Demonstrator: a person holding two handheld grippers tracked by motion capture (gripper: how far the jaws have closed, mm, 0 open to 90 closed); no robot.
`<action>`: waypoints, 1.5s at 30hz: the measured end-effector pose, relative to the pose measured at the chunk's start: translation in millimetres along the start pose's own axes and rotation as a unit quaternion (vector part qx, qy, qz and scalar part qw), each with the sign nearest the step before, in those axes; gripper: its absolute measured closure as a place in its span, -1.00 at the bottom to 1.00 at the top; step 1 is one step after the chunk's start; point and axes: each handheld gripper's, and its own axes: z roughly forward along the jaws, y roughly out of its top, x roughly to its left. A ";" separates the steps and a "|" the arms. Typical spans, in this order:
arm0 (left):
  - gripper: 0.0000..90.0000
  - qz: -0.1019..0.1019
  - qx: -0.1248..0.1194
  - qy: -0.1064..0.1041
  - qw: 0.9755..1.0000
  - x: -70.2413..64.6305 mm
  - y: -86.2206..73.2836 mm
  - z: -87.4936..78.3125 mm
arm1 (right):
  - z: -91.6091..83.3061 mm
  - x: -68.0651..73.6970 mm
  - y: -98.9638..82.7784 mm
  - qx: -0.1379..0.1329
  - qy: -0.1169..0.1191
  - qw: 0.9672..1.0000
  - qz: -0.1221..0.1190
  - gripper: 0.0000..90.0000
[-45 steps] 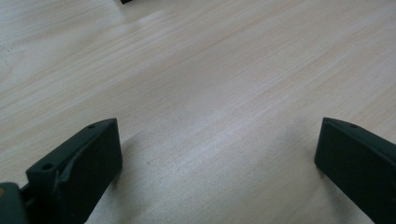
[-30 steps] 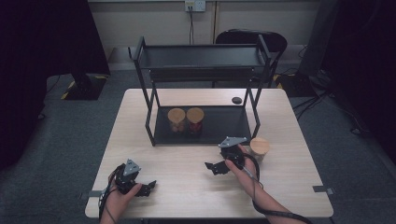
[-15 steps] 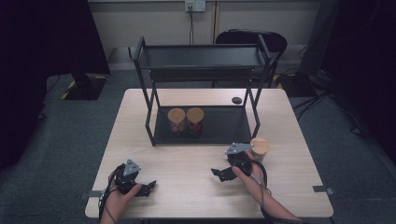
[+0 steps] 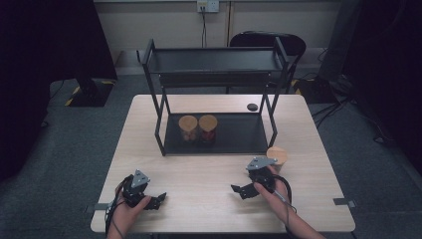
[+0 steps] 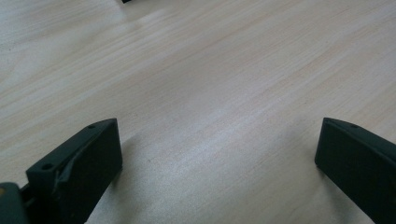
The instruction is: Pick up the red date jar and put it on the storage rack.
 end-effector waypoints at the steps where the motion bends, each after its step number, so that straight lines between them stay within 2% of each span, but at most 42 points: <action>1: -0.99 0.000 0.000 0.000 1.000 0.0 0.0 0.0 | 0.0 0.0 0.0 0.000 0.000 1.000 0.000 -0.95; 16: -1.00 0.000 0.000 0.001 1.000 -0.1 -0.1 0.0 | -13.1 -4.7 -18.2 0.004 0.002 1.000 -0.005 -0.95; 45: -1.00 -0.001 0.000 0.001 1.000 -0.2 -0.2 -0.2 | -35.6 -17.5 -38.1 0.009 0.001 1.000 -0.011 -0.95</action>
